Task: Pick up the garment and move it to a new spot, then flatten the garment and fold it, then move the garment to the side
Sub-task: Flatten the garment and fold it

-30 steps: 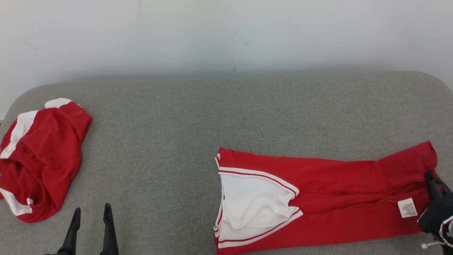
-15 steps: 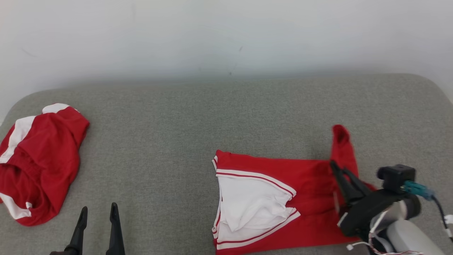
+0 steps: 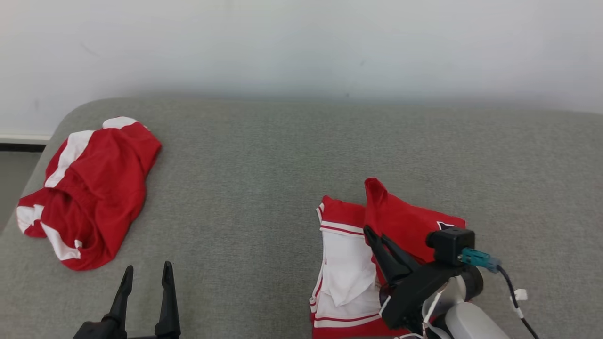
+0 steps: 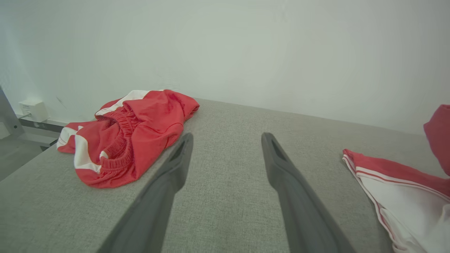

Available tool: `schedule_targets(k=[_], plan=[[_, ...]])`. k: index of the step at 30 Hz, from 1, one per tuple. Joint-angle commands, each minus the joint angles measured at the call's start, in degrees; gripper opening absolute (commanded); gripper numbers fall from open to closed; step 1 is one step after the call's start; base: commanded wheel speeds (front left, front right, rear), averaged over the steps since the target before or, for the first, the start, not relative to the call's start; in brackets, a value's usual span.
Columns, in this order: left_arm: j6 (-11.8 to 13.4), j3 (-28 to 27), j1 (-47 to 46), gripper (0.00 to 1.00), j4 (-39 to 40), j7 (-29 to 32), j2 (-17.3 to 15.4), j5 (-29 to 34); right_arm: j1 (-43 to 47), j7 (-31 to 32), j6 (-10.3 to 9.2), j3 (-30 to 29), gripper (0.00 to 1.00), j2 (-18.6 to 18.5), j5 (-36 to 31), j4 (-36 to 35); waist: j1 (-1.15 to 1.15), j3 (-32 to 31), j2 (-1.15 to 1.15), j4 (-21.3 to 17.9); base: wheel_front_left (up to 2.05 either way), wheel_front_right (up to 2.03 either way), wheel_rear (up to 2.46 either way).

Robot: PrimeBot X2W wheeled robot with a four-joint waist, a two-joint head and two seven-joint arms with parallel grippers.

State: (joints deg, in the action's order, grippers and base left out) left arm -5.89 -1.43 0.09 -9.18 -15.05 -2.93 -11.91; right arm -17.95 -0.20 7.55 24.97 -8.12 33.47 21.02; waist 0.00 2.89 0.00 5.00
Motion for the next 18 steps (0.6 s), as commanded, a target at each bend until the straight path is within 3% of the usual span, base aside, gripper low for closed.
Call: schedule_targets(k=[1, 10, 11, 12, 18], plan=[[0.1, 0.3, -0.7, 1.00, -0.3, -0.2, 0.1, -0.2, -0.9, -0.5, -0.15, 0.0, 0.00, 0.9, -0.6, 0.9, 0.00, 0.3, 0.00, 1.5, 0.00, 0.00, 0.00], [-0.1, 1.1, -1.8, 1.00, -1.7, -0.2, 0.1, -0.7, -2.8, -2.3, -0.15, 1.4, 0.00, 3.7, -1.0, 8.1, 0.00, 0.8, 0.00, 3.0, 0.00, 0.00, 0.00], [-0.1, 1.1, -1.8, 1.00, -1.8, -0.2, 0.1, -0.7, -3.2, -2.3, -0.15, 2.1, 0.35, 3.9, -1.9, 9.0, 0.00, 0.8, 0.00, 3.0, 0.00, 0.00, 0.00], [0.0, 1.0, -1.9, 1.00, -1.8, -0.2, 0.1, -0.7, -3.7, -3.1, -0.14, 2.5, 1.00, 4.1, -2.2, 9.3, 0.00, 0.8, 0.00, 3.0, 0.00, 0.00, 0.00], [-0.1, 0.1, -1.2, 1.00, -2.0, -0.2, 0.1, -0.2, -5.8, -7.9, -0.15, 3.3, 1.00, 3.2, -2.9, 8.1, 0.00, 0.5, 0.00, 1.3, 0.00, 0.00, 0.00]])
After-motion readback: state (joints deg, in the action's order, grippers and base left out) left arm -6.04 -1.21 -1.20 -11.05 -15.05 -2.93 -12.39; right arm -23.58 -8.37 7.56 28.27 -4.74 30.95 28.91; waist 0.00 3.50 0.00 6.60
